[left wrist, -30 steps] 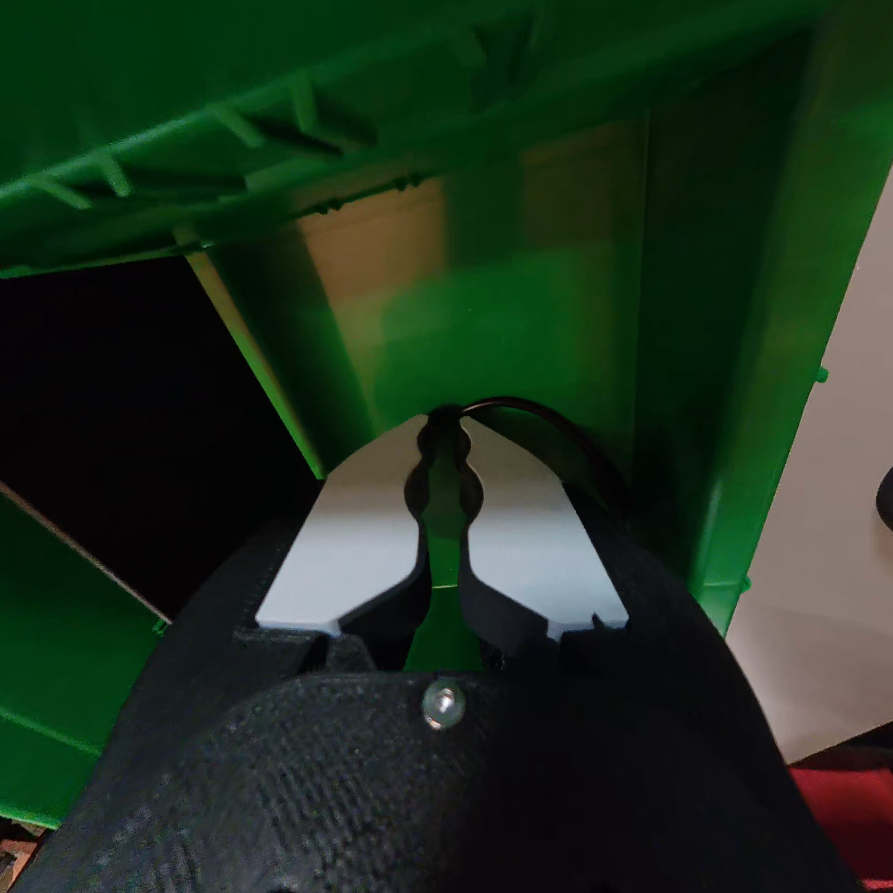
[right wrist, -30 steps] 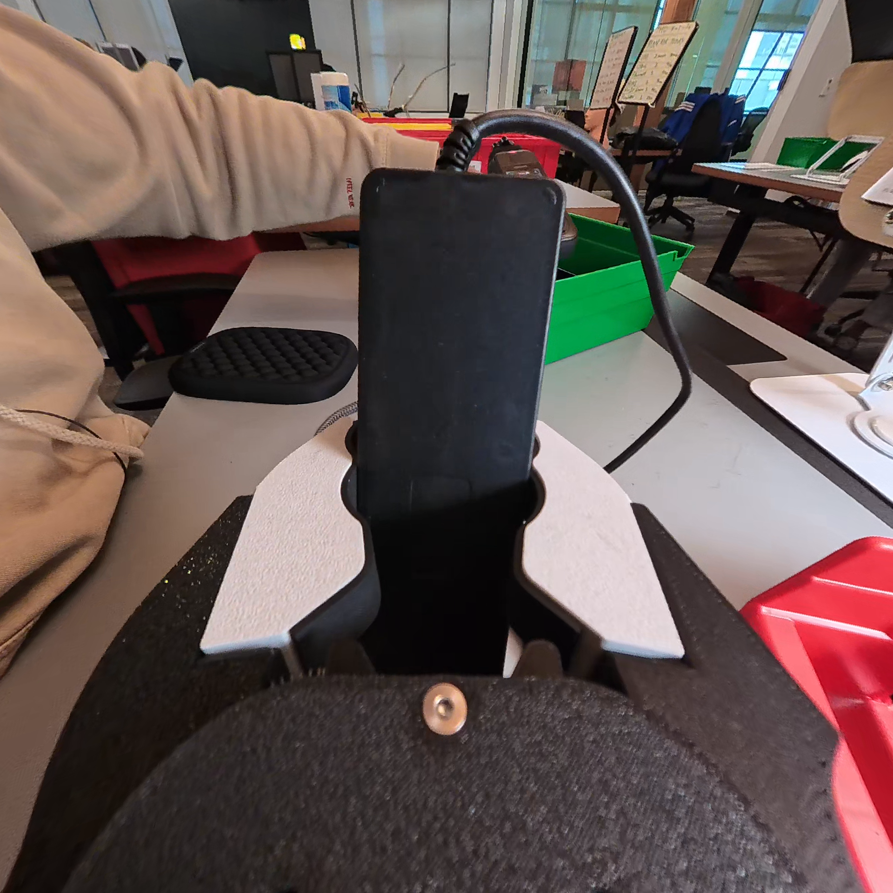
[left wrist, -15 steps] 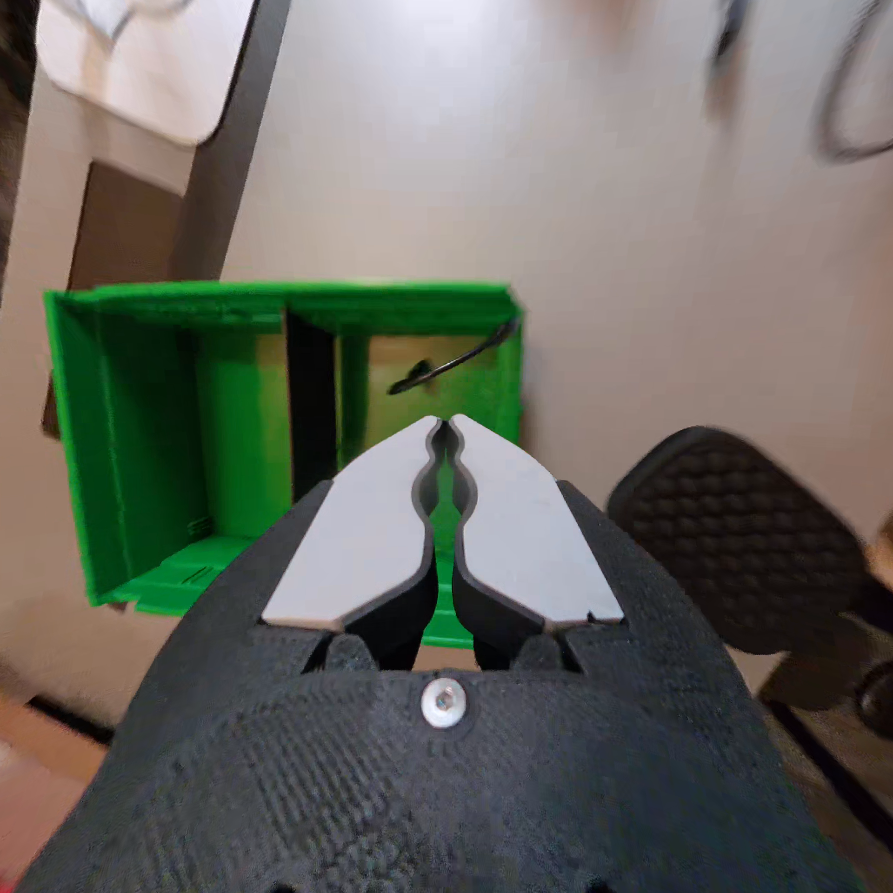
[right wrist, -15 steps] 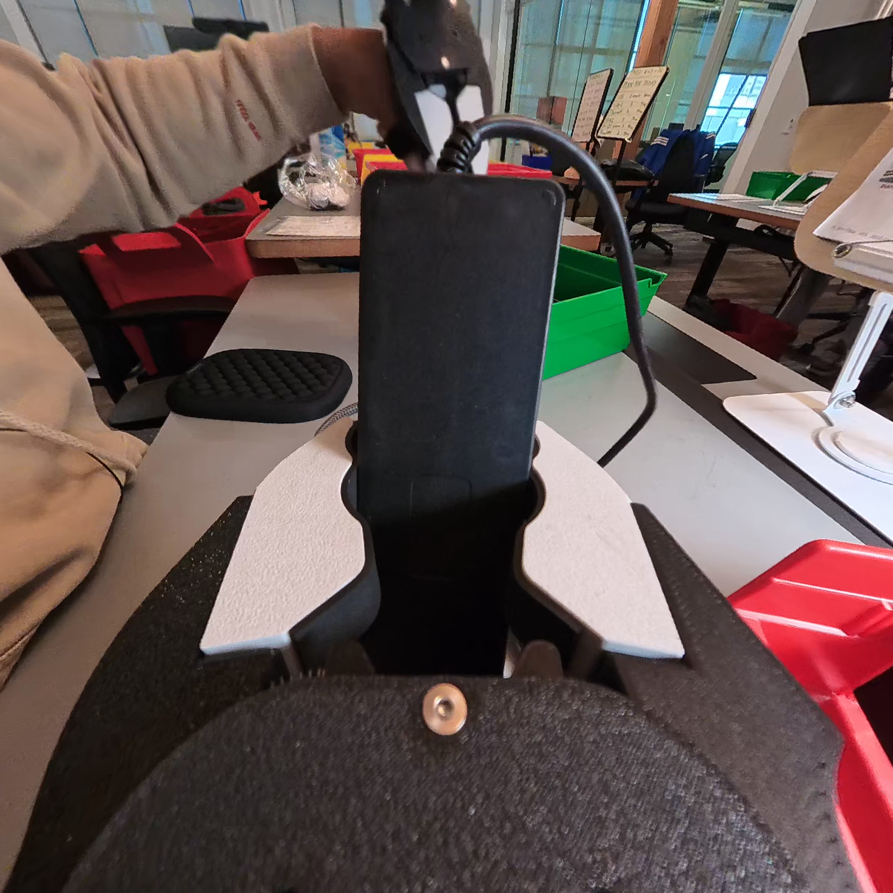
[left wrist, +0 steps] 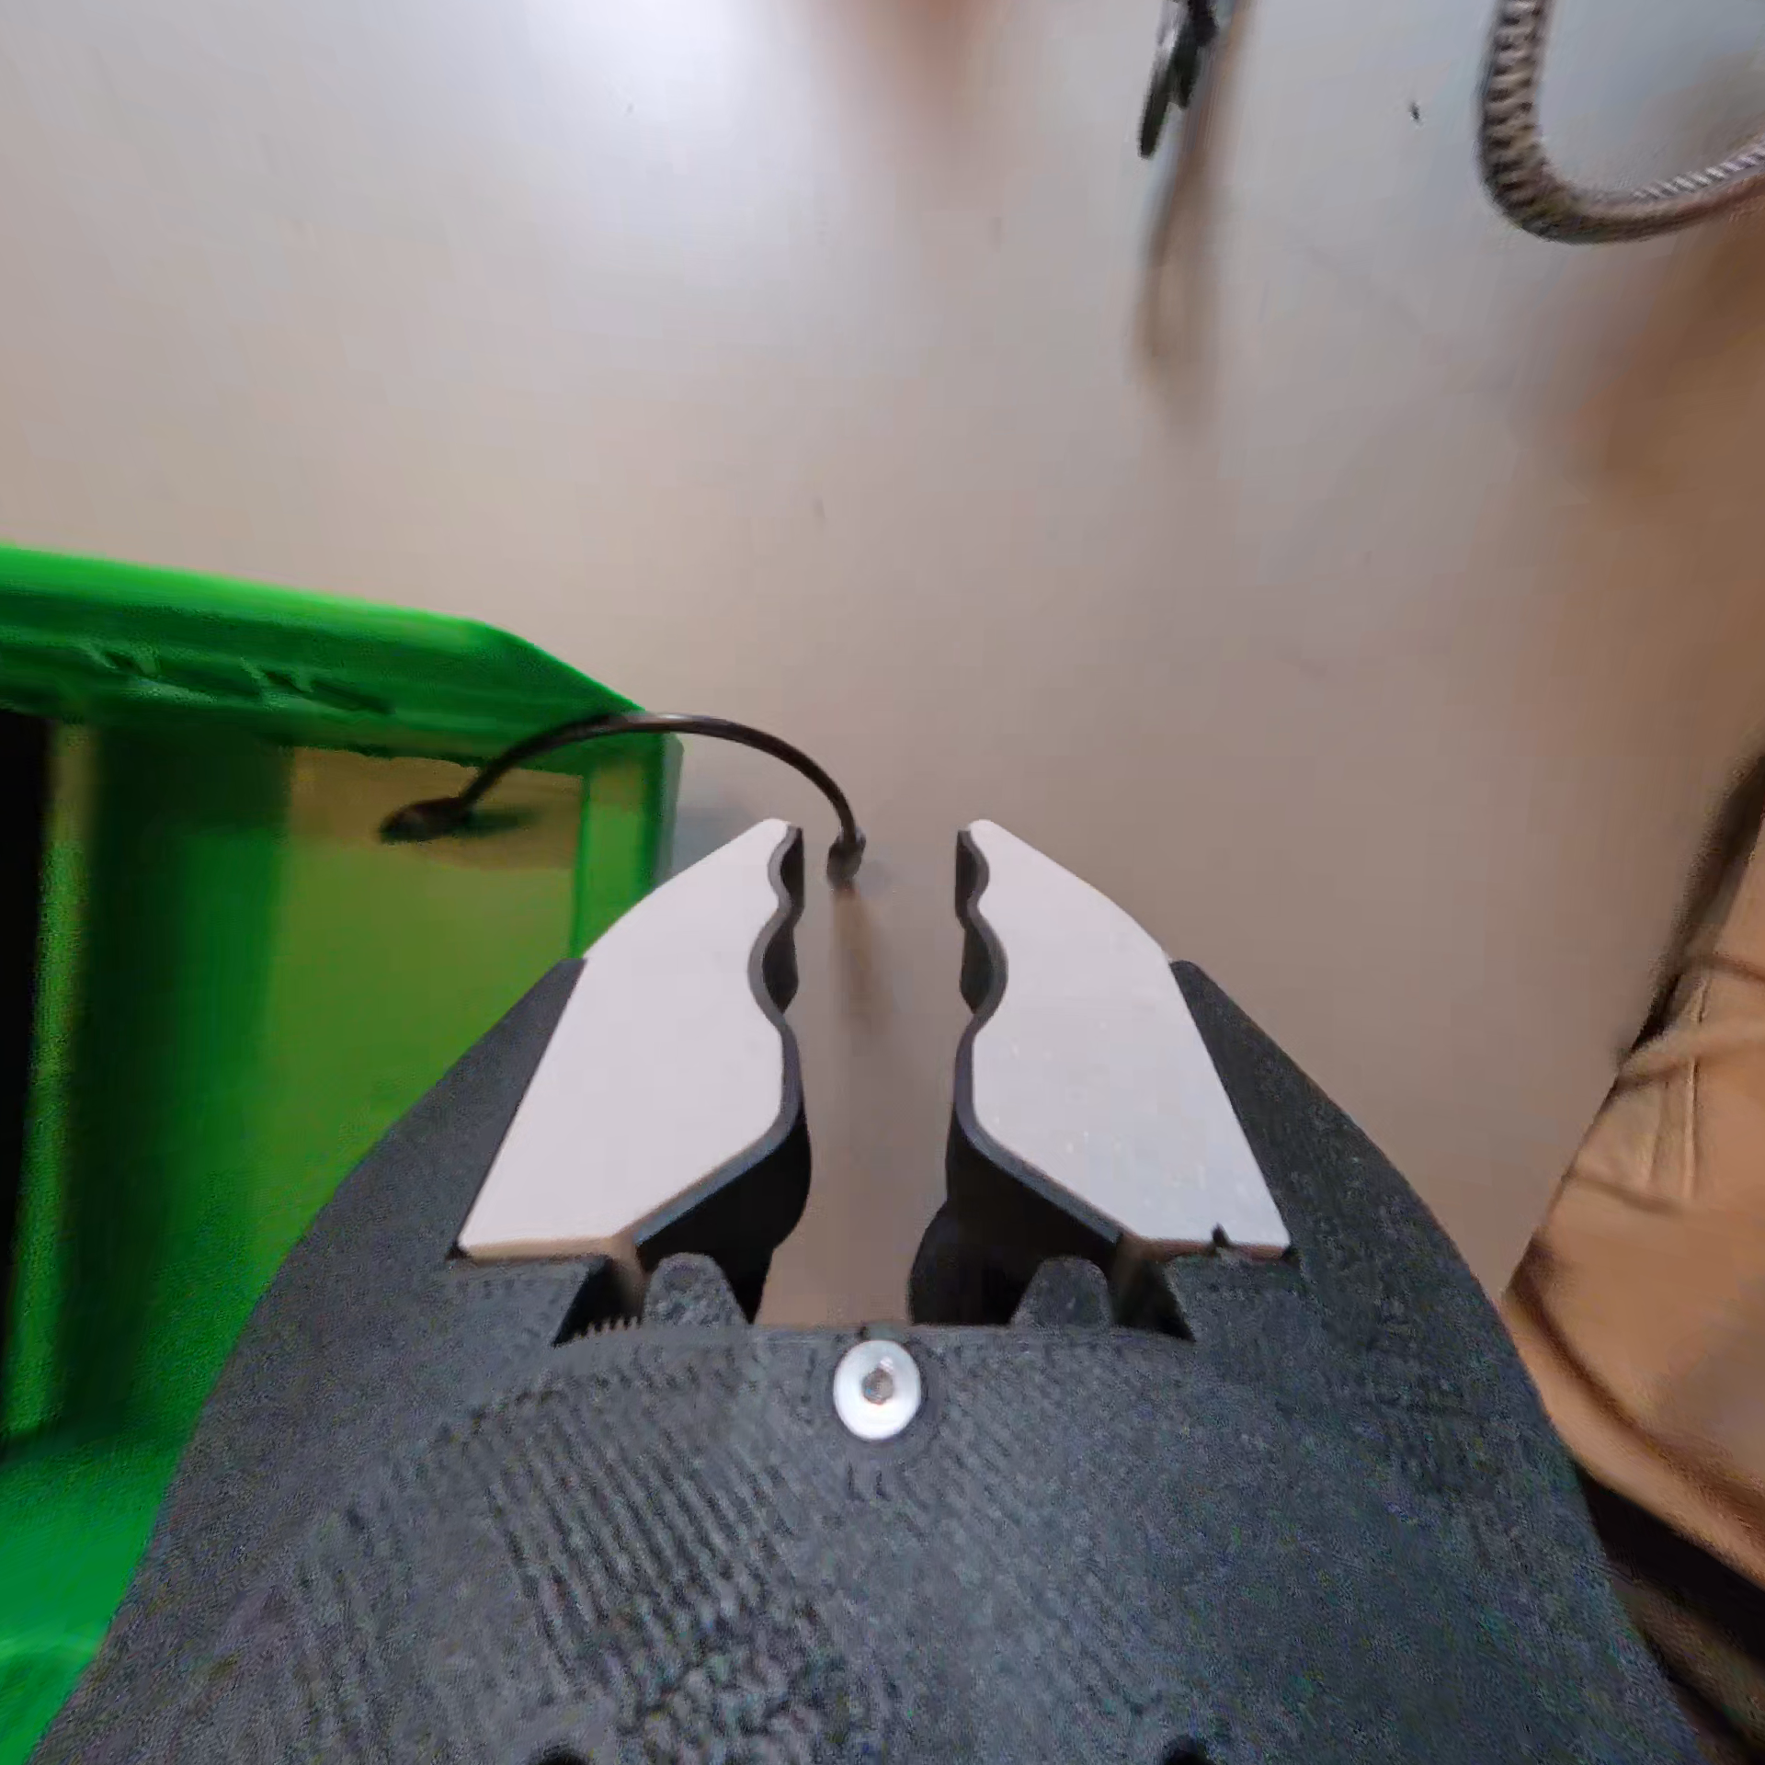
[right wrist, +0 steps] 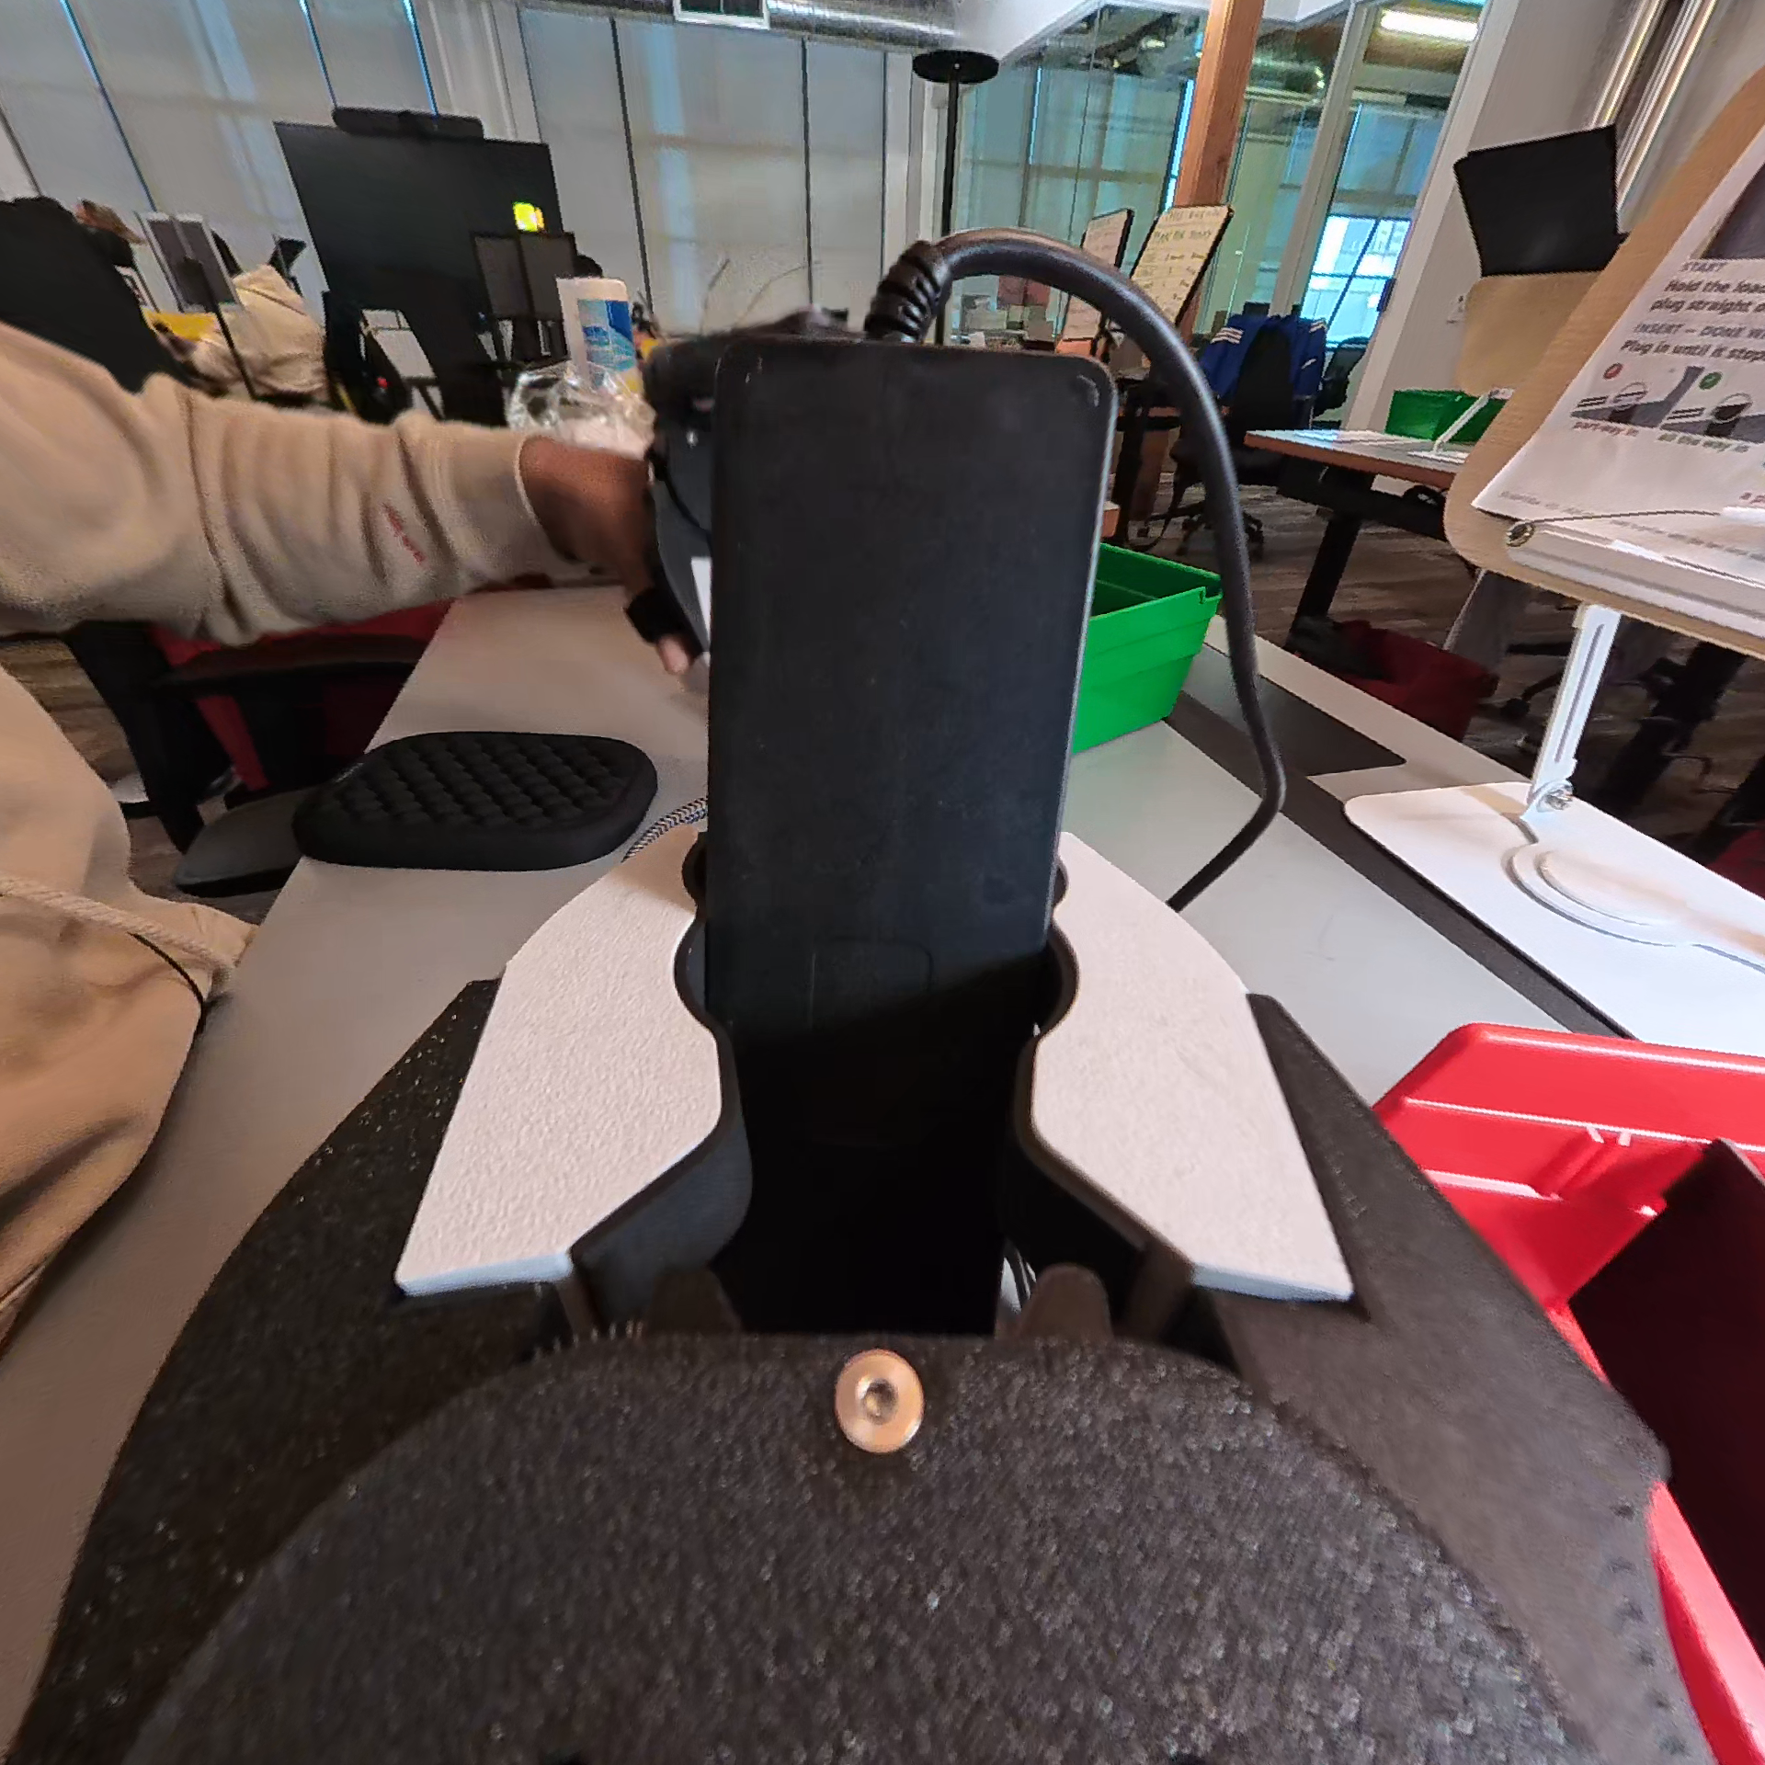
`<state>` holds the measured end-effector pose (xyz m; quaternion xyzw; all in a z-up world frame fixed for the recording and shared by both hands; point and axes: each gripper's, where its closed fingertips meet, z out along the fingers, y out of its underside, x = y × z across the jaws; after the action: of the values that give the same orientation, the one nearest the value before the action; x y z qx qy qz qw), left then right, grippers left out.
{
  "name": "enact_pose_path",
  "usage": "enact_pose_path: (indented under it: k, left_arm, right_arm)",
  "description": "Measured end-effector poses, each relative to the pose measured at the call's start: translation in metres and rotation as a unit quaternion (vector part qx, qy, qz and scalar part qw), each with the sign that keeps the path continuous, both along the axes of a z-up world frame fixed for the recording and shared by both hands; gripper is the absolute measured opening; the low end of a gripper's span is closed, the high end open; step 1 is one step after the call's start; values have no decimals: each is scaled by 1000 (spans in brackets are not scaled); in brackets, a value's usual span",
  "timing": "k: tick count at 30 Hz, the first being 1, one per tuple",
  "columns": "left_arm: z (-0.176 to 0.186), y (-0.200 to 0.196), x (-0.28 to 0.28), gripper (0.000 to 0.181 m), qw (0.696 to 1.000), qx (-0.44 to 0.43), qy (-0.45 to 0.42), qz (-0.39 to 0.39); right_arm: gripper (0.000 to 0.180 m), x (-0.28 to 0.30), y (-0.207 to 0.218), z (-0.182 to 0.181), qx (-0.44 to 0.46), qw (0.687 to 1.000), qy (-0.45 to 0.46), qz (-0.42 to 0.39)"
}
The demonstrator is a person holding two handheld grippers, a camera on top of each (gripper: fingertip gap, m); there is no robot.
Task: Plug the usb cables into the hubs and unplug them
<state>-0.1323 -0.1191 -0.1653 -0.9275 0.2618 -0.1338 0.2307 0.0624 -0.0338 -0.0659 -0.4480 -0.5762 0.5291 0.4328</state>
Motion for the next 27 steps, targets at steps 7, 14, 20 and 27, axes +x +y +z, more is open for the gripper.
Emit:
enact_pose_path:
  k: [7,14,20,27]
  left_arm:
    - [1,22,28,3,981,169,-86,45]
    - [96,-41,132,3,914,161,-334,-165]
    - [38,-53,145,3,852,-78,-503,-124]
    - [0,-53,110,8,911,-97,-394,-68]
  right_arm:
    - [64,-1,1,-2,-5,1000,-1,-1]
    - [64,4,2,10,-24,999,30,8]
    - [64,11,10,16,-32,998,47,4]
    - [64,12,13,14,-41,998,48,2]
